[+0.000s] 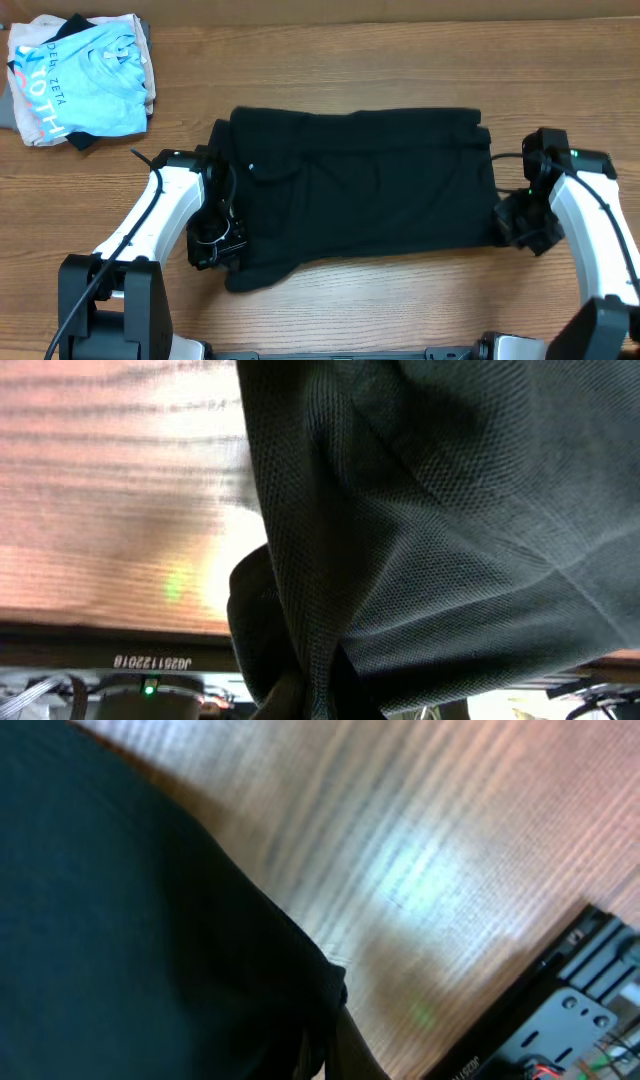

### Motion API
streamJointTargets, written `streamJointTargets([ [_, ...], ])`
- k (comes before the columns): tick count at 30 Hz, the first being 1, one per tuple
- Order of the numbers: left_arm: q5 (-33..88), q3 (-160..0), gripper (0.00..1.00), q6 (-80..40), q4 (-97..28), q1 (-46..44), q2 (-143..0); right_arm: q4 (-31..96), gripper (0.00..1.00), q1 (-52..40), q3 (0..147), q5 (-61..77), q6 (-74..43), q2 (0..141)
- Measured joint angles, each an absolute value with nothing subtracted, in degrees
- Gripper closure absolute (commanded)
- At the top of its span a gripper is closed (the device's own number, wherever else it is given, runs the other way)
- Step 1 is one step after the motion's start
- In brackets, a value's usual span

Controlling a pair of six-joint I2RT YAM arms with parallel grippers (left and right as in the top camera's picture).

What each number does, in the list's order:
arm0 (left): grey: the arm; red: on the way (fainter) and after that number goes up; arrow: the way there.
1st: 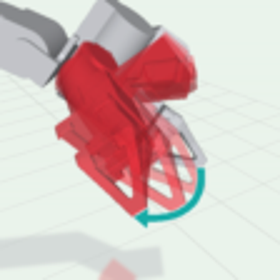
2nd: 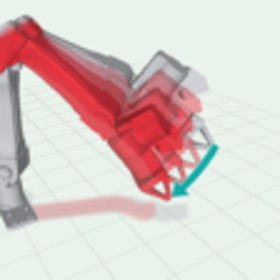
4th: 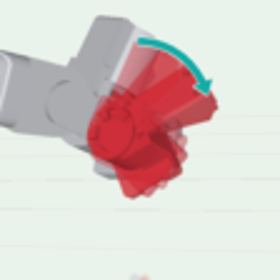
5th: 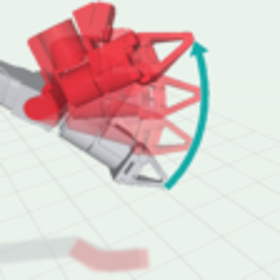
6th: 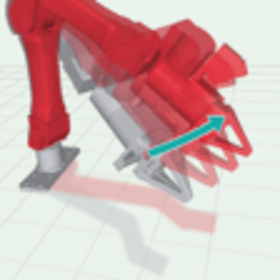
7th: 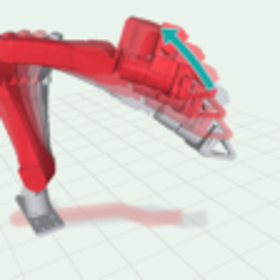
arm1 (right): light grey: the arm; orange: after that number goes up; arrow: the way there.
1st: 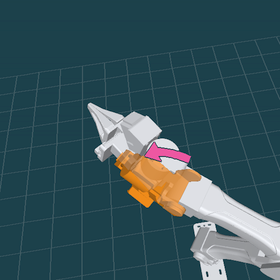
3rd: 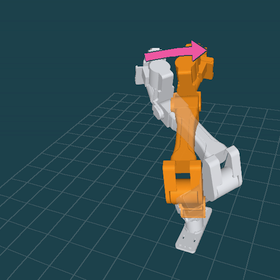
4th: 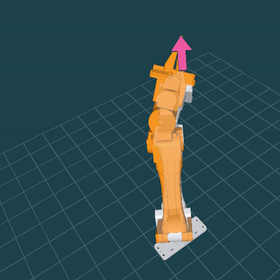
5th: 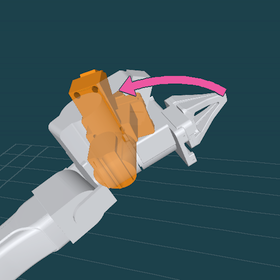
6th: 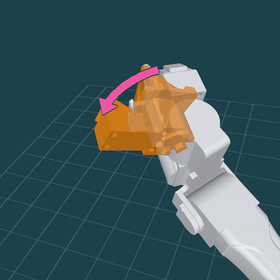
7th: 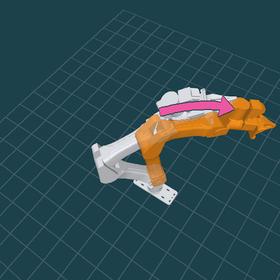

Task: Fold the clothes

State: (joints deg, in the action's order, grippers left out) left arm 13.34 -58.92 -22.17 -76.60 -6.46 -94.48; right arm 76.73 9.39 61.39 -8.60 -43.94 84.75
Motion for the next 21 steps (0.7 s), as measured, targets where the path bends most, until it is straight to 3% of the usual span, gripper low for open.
streamJointTargets([
  [5,13.4,-58.7,0.96,-22.4,-77.7,-6.5,-92.9,76.2,0.96,9.4,60.1,-10.4,-45.1,78.6],
  [7,13.5,-58.2,0.85,-22.3,-77.8,-6.5,-91.9,75.7,0.93,9.4,60.1,-10.9,-45.0,77.2],
  [8,13.5,-58.0,0.72,-22.3,-77.8,-6.5,-91.5,75.6,0.84,9.4,60.1,-11.0,-45.0,77.0],
  [10,13.5,-57.4,0.43,-22.3,-78.1,-6.5,-91.2,75.5,0.54,9.4,60.0,-11.3,-44.7,77.1],
  [11,13.5,-57.2,0.38,-22.7,-78.1,-6.5,-91.2,75.5,0.44,9.4,60.0,-11.7,-44.8,77.1],
  [13,13.5,-56.9,0.27,-22.4,-78.1,-6.5,-91.2,75.5,0.03,9.4,60.0,-11.9,-44.8,77.1],
  [21,13.5,-56.9,0.24,-22.4,-74.0,-6.5,-91.2,72.6,0.00,9.4,60.0,-12.2,-44.2,77.1],
])
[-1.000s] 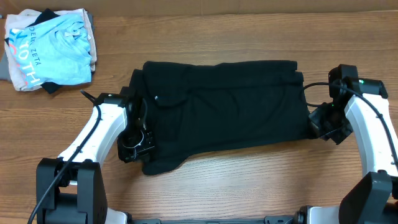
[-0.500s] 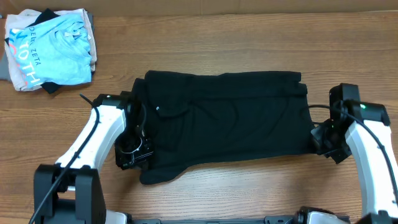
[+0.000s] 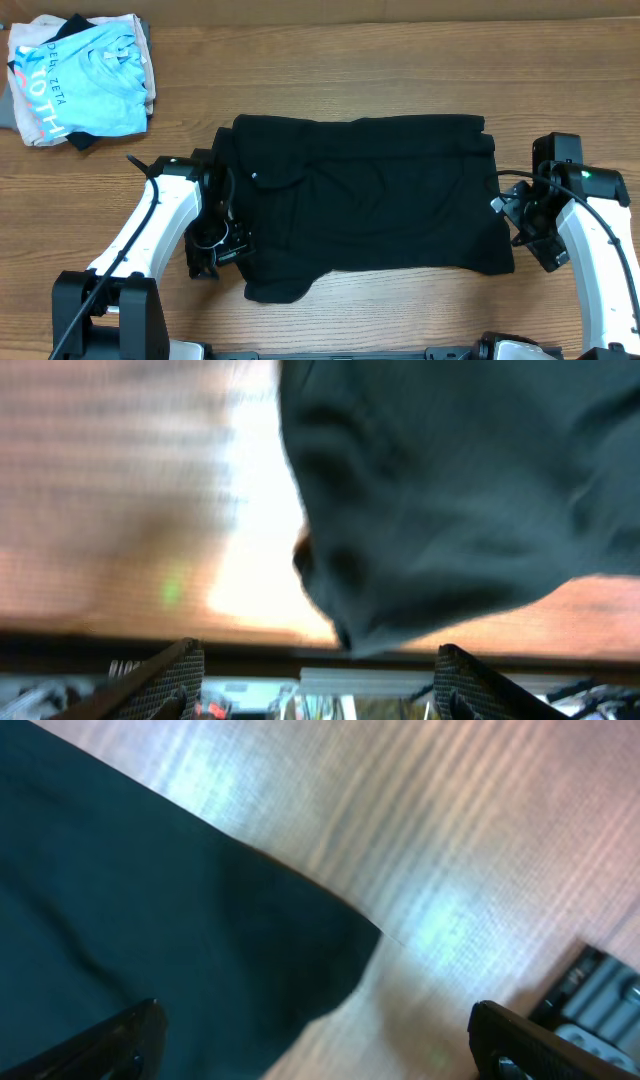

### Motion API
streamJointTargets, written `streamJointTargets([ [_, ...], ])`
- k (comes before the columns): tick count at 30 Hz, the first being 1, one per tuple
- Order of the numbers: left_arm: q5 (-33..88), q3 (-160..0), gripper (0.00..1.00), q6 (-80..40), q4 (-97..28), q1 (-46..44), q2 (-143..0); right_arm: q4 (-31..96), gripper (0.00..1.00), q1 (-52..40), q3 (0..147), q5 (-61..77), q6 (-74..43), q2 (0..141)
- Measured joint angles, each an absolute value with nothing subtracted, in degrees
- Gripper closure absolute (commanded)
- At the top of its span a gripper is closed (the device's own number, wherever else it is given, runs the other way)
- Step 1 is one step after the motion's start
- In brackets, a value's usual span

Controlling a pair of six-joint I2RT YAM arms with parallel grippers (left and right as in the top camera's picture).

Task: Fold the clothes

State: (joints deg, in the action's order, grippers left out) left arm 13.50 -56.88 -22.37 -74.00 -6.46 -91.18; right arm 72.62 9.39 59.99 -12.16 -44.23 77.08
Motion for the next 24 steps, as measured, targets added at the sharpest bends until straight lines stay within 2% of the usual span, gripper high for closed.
streamJointTargets([
  [9,13.5,-56.7,0.21,-22.3,-55.9,-6.5,-91.2,60.8,0.00,9.4,60.0,-2.0,-35.6,77.1],
  [16,13.5,-56.6,0.20,-22.4,-39.9,-6.5,-91.2,60.0,0.00,9.4,60.0,1.9,-33.4,77.1],
  [24,13.5,-56.6,0.22,-22.3,-31.2,-6.5,-93.6,60.0,0.00,9.4,60.0,2.7,-32.9,77.1],
])
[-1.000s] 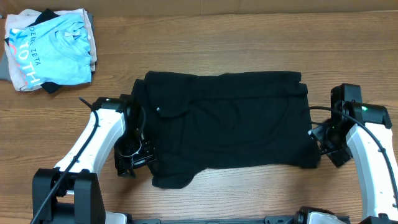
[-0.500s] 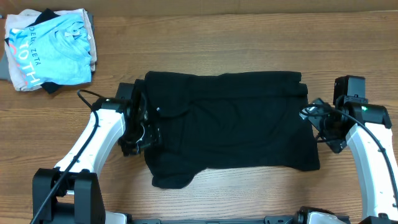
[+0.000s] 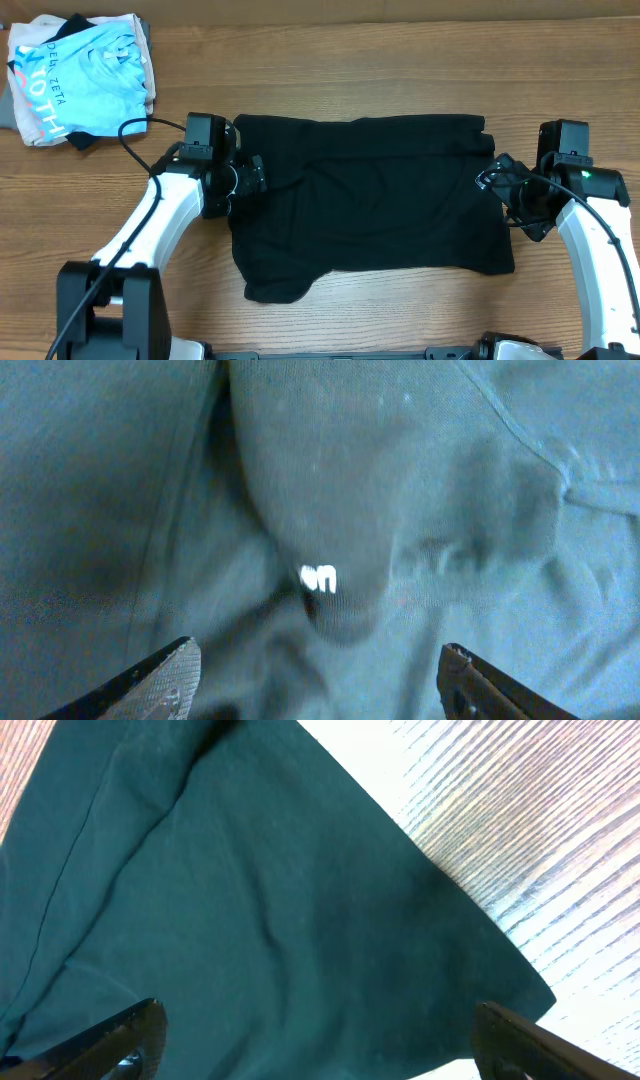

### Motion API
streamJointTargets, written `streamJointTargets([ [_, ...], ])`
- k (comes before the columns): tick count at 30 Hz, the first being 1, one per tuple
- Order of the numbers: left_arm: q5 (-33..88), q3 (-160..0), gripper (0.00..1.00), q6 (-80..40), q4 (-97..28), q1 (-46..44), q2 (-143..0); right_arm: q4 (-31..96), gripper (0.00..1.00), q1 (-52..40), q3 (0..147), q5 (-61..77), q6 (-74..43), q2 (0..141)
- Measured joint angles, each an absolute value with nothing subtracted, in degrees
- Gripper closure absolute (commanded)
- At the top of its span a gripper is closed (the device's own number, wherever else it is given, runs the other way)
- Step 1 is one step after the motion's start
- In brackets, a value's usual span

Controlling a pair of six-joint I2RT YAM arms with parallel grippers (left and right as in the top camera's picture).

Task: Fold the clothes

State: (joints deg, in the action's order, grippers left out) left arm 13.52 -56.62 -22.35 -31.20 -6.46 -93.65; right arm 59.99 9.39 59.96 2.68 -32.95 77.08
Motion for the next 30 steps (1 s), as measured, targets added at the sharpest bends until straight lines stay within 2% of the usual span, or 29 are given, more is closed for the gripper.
streamJointTargets([
  [1,13.5,-56.6,0.23,-22.3,-30.2,-6.5,-94.4,60.0,0.00,9.4,60.0,2.7,-32.9,77.1],
  [4,13.5,-56.6,0.26,-22.3,-27.1,-6.5,-96.2,59.3,0.20,9.4,60.0,2.8,-32.1,77.1],
  [5,13.5,-56.6,0.26,-22.3,-26.0,-6.5,-96.7,58.4,0.22,9.4,60.0,3.0,-31.6,77.1],
  [9,12.0,-56.6,0.28,-22.3,-22.7,-6.5,-96.9,53.3,0.21,9.4,60.0,5.9,-28.0,77.1],
  [16,9.8,-56.6,0.26,-22.1,-22.4,-6.5,-96.9,43.8,0.21,9.4,59.9,10.3,-24.8,77.4],
  [19,9.6,-56.6,0.21,-22.1,-22.4,-6.5,-97.0,40.1,0.12,9.4,60.0,11.6,-22.4,79.3],
  [30,10.1,-56.6,0.20,-20.8,-20.0,-6.5,-101.8,44.6,0.06,9.4,70.3,11.1,-14.2,97.7],
])
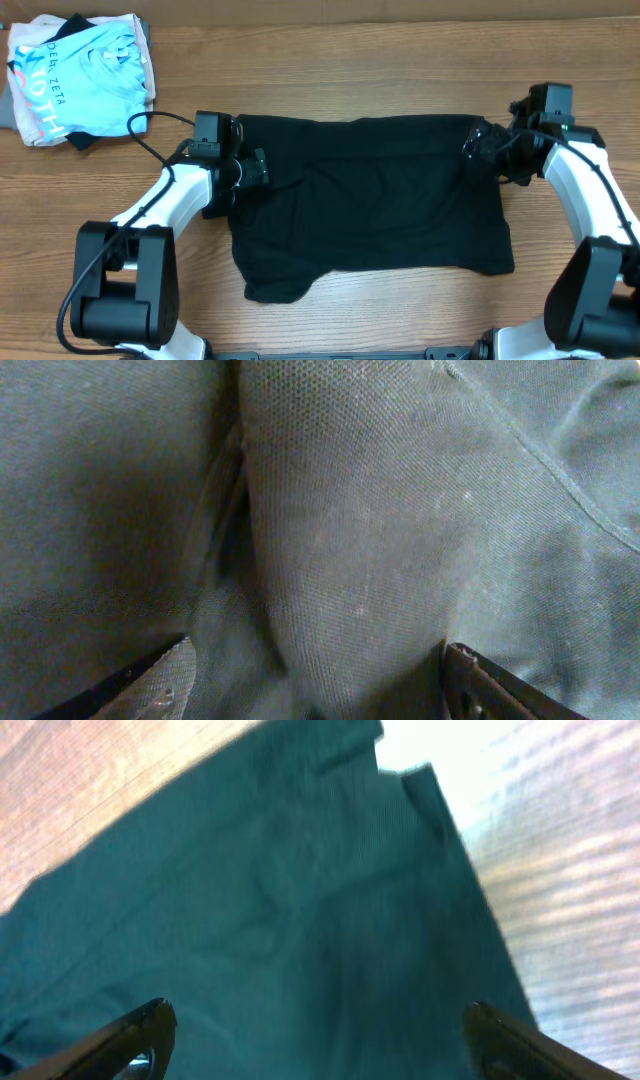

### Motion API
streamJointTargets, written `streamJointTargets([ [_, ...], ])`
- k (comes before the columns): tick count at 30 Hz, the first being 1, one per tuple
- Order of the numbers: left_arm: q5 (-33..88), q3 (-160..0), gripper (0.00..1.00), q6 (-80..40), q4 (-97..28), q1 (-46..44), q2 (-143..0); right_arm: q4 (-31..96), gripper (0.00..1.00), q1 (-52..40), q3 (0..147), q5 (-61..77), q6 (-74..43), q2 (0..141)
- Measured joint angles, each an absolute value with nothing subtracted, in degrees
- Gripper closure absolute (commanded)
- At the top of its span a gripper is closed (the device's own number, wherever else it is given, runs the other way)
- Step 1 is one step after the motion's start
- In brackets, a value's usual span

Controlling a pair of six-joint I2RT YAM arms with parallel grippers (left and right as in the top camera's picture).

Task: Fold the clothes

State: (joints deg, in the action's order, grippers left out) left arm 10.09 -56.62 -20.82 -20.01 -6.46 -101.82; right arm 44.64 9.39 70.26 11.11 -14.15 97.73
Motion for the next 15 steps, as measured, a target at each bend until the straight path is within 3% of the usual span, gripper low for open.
streamJointTargets([
  [7,11.4,-56.6,0.35,-20.6,-16.6,-6.5,-102.4,43.7,0.12,9.4,73.5,10.0,-13.5,98.2],
  [11,12.7,-56.6,0.38,-20.6,-15.1,-6.5,-102.4,43.0,0.13,9.4,73.5,9.8,-13.5,98.7],
  [15,13.5,-56.6,0.51,-20.6,-14.7,-6.5,-102.4,42.1,0.12,9.4,73.5,9.6,-13.5,99.1],
])
